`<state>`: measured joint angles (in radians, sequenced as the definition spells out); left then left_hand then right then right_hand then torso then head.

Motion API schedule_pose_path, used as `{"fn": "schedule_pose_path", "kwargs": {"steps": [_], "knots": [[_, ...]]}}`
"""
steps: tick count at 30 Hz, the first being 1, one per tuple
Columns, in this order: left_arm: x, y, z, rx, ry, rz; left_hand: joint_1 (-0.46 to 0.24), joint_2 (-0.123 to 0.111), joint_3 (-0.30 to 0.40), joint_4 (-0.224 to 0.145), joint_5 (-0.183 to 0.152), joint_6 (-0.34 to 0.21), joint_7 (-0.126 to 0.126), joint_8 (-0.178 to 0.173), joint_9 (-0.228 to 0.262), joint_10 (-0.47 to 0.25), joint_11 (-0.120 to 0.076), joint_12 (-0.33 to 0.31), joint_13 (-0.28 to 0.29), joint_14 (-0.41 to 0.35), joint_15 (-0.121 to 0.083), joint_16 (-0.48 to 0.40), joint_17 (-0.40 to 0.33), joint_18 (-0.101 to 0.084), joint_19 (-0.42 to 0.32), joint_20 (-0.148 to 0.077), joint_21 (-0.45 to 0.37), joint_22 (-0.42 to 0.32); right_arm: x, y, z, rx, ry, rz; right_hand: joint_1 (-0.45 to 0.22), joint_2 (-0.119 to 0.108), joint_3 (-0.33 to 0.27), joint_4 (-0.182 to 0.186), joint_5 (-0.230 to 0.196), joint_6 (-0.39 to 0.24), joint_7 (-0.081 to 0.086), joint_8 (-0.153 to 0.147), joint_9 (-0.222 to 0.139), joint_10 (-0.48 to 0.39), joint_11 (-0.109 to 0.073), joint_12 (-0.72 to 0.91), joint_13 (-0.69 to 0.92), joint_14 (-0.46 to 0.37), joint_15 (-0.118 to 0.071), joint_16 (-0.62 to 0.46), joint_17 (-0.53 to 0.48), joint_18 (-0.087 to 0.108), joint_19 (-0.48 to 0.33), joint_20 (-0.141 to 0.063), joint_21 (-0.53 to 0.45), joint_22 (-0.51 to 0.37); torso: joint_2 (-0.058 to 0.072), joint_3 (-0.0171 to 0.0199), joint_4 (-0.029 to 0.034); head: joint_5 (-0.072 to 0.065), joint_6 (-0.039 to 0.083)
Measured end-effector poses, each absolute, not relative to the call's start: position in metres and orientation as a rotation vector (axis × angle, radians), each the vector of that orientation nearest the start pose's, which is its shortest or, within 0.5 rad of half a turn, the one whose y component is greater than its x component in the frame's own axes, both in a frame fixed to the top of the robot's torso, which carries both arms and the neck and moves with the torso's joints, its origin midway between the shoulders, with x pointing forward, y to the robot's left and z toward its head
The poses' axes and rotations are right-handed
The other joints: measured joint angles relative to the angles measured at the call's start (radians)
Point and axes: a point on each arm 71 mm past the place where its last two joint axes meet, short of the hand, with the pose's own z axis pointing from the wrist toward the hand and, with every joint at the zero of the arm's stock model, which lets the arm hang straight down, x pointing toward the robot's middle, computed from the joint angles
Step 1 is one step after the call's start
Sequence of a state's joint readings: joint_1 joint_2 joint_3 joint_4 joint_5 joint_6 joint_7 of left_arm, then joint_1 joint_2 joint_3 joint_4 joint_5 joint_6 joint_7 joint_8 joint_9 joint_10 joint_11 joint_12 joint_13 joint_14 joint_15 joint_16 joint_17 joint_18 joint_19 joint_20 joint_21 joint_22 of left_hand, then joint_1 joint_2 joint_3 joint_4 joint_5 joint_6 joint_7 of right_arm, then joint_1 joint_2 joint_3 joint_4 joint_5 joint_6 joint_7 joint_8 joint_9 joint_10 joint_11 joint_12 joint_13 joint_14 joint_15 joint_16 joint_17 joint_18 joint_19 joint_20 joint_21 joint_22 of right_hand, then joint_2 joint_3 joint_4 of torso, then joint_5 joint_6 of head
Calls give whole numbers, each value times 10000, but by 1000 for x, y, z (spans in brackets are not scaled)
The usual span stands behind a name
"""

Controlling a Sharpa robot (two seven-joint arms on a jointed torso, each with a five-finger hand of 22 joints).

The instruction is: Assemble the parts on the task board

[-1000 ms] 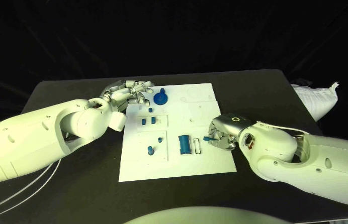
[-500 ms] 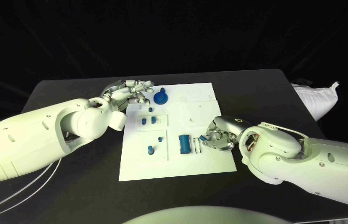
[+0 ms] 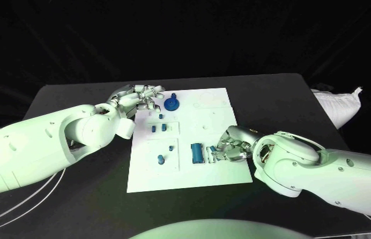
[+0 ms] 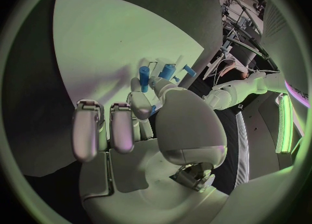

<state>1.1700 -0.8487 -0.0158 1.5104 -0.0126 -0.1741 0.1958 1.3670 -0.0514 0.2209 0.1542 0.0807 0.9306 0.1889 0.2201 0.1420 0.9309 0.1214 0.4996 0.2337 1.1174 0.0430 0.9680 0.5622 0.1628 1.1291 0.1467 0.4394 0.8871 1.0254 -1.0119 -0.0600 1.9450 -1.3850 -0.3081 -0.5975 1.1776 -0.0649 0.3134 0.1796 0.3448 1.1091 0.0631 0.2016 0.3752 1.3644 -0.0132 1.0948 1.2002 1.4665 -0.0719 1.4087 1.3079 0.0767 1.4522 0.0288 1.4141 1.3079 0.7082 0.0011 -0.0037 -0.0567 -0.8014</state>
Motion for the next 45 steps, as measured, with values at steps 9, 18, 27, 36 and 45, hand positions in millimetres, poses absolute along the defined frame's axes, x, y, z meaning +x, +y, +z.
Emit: {"fn": "schedule_pose_path", "kwargs": {"steps": [9,18,27,36,45], "knots": [[485,206,-197,-11994,16620,-15495,52,52,0,0,0,0,0,0,0,0,0,0,-9,0,0,39,1,-1,0,0,0,0,369,-184,-241,1771,20642,5049,-40,40,-70,70,60,2,-2,39,52,0,0,58,35,0,0,0,-1,0,0,0,0,-1,-1,0,-6,-27,-13],[485,206,-197,-11972,16642,-15490,51,51,0,0,0,0,0,0,0,0,0,0,-8,0,0,39,1,1,0,0,0,-11,370,-180,-241,1790,20693,5133,-117,42,-96,96,99,3,-3,77,39,15,15,58,45,0,1,0,-2,-1,-1,0,0,-2,2,6,6,-54,-24],[485,206,-197,-11952,16674,-15476,251,92,4,-60,0,0,0,51,-8,-36,-37,59,-22,-36,-36,39,-20,1,4,-4,1,-20,370,-179,-242,1882,20778,5129,-379,123,-320,320,154,8,-8,112,41,60,-13,166,139,0,1,39,-3,0,-1,0,-1,-3,4,10,-2,-16,-54],[485,206,-197,-11939,16705,-15465,425,188,55,-166,39,-36,-34,90,-8,-36,-37,59,-54,-36,-36,39,-30,0,37,-37,1,-20,369,-179,-243,1944,20938,5158,-868,-2,-1128,818,756,81,-12,112,52,95,17,231,250,0,1,39,-3,-1,-1,0,-1,-4,-1,10,-6,-22,-58],[485,206,-198,-11930,16730,-15448,461,223,113,-224,39,-72,1,89,-17,-36,-37,59,-64,-36,-36,39,-39,0,37,-37,1,-20,368,-179,-243,1946,20928,5165,-1234,56,-2062,1088,100,113,-45,111,75,129,-16,269,303,0,1,39,-4,-1,-2,0,-1,-5,-1,10,-6,-17,-58]]}}
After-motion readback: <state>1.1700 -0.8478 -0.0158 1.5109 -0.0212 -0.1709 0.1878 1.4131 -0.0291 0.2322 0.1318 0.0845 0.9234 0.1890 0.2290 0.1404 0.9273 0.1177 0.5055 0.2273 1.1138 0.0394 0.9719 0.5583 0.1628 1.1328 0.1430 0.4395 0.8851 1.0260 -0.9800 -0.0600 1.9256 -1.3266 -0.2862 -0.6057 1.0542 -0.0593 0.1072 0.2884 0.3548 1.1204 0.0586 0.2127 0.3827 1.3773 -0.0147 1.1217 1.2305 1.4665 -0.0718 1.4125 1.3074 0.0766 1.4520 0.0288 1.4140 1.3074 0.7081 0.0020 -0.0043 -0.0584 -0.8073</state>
